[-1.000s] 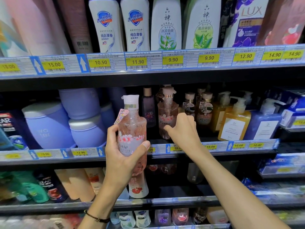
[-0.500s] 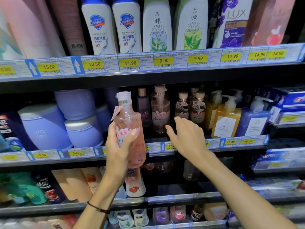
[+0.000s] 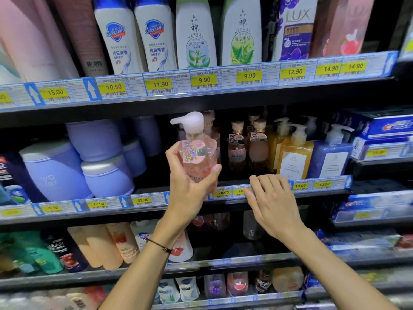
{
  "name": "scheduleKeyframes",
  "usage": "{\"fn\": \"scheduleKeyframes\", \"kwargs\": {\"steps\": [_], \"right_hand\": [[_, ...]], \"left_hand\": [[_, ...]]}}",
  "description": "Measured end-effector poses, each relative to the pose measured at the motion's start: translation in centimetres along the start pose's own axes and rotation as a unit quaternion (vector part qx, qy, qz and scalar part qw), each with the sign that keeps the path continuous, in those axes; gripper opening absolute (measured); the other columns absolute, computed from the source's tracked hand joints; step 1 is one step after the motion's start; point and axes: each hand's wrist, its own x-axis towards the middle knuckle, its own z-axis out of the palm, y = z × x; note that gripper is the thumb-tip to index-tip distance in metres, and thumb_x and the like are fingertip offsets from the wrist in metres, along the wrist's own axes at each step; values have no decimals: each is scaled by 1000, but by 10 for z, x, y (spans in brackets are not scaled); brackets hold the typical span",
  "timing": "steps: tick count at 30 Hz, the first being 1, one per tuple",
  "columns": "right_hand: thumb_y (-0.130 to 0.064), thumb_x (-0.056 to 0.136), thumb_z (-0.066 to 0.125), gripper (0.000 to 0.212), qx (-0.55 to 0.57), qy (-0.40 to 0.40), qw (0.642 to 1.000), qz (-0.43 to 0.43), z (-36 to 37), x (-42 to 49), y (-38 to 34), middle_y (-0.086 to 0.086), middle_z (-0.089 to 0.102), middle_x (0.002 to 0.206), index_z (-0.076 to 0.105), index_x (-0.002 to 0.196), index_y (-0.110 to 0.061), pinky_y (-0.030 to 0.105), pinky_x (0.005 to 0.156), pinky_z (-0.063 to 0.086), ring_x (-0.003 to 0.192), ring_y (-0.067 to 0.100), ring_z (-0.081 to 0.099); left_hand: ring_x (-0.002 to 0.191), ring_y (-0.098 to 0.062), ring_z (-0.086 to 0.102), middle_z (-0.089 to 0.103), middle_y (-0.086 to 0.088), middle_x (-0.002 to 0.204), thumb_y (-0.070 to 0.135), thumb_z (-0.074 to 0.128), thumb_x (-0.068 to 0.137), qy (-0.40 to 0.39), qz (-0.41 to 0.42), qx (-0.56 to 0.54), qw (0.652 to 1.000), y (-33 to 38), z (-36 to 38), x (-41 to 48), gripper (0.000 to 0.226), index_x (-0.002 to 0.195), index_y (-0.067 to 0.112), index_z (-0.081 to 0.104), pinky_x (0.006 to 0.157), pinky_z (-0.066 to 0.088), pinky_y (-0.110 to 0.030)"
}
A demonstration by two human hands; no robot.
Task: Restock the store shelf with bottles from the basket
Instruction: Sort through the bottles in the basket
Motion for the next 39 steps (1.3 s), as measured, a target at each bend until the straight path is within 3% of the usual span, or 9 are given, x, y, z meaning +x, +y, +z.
{"fn": "scheduleKeyframes", "kwargs": {"steps": [3,6,8,17,21,24,27,32,39], "right_hand": [[-39,106,32,43,-2,20,1000,-1,5,-1,2,9,56,100,56,121,-7,45,88,41,91,31,51],[-38,106,33,42,5,32,999,1,8,-2,1,8,55,98,57,119,-7,44,86,39,89,30,50],[-38,106,33,41,10,35,999,3,10,-1,0,8,55,98,57,118,-7,44,86,39,89,30,50],[-37,105,36,39,24,65,998,4,16,-2,1,10,57,99,57,118,-7,45,87,40,90,30,51],[-37,105,37,40,22,69,997,1,18,-1,1,11,56,98,57,119,-6,46,87,41,89,31,51],[-37,105,37,40,22,76,997,-1,19,-2,2,11,57,99,57,119,-5,46,87,41,89,31,51],[-37,105,36,41,25,78,997,1,20,-2,1,11,57,99,57,120,-5,46,87,41,89,31,51],[-36,104,38,39,28,93,995,4,21,-2,1,10,57,98,58,118,-6,46,87,41,89,31,51],[-36,104,39,38,30,108,994,1,23,-3,3,11,55,96,57,118,-5,47,89,40,88,31,49]], "left_hand": [[111,-16,61,51,1,124,15,84,80,-7,16,6,1000,-7,6,7,71,129,20,34,95,54,-37],[109,-8,61,51,7,122,15,85,79,10,12,21,1000,-8,12,13,70,126,19,33,92,49,-21],[104,-3,61,52,9,117,16,86,78,19,1,35,999,-8,16,17,70,123,16,33,89,48,-17],[101,-15,62,59,0,113,47,89,68,6,-111,138,984,-20,24,14,72,106,23,33,89,56,-42],[102,-18,59,55,1,114,58,88,63,-24,-131,201,970,-14,20,19,79,104,22,31,87,55,-42],[106,-14,61,58,4,119,50,92,62,-102,-150,210,961,-13,6,18,79,106,24,31,85,54,-30],[98,-13,66,65,5,112,36,93,67,-148,-161,236,947,-14,-7,16,71,110,22,38,72,49,-19],[95,-18,68,67,4,108,36,91,69,-159,-178,246,940,-11,-5,18,65,110,20,42,80,59,-38],[98,-14,68,67,11,112,33,90,72,-172,-199,236,935,-8,-4,19,63,116,20,47,81,57,-31]]}}
